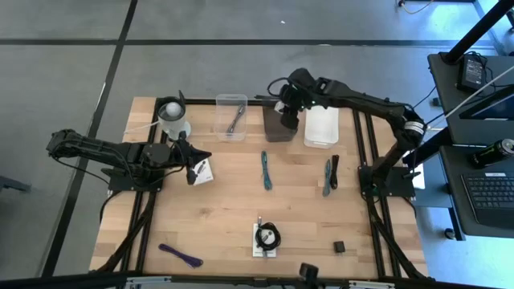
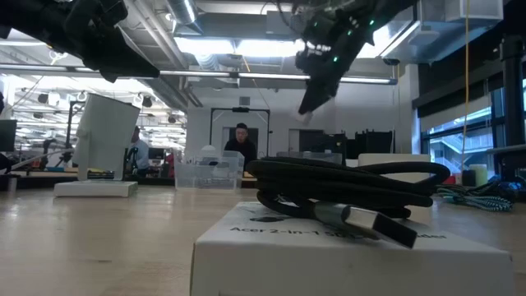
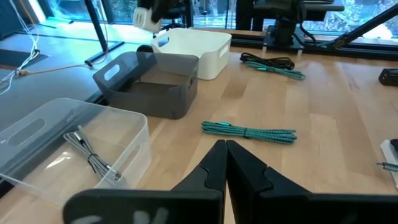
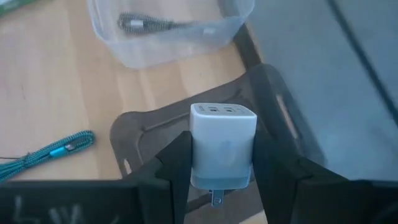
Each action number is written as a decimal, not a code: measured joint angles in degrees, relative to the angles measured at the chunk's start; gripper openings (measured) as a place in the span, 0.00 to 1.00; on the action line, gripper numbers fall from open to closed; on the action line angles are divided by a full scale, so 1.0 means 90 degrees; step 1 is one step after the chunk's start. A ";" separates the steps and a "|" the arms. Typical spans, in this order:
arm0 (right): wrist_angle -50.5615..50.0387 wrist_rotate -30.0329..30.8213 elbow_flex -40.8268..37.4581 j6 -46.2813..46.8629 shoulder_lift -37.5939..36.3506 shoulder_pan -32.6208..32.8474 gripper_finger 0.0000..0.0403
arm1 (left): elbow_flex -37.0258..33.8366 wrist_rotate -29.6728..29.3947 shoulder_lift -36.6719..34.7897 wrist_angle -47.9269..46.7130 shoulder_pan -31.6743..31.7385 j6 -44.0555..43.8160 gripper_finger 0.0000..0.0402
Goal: Pick and place items into bin
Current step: Put the white charger adapter into the black bin
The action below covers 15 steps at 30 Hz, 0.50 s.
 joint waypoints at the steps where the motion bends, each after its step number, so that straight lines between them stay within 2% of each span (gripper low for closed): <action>1: -0.0048 -0.0040 0.0060 -0.0002 0.0159 -0.0020 0.35 | 0.0000 -0.0001 -0.0002 0.0001 0.0002 0.0000 0.01; 6: -0.0253 -0.0066 0.0606 -0.0026 0.1085 -0.0023 0.35 | 0.0000 -0.0004 0.0000 0.0002 0.0002 0.0000 0.01; 15: -0.1361 -0.0068 0.1734 -0.0040 0.2702 -0.0233 0.35 | 0.0000 0.0000 -0.0001 0.0002 0.0002 -0.0049 0.01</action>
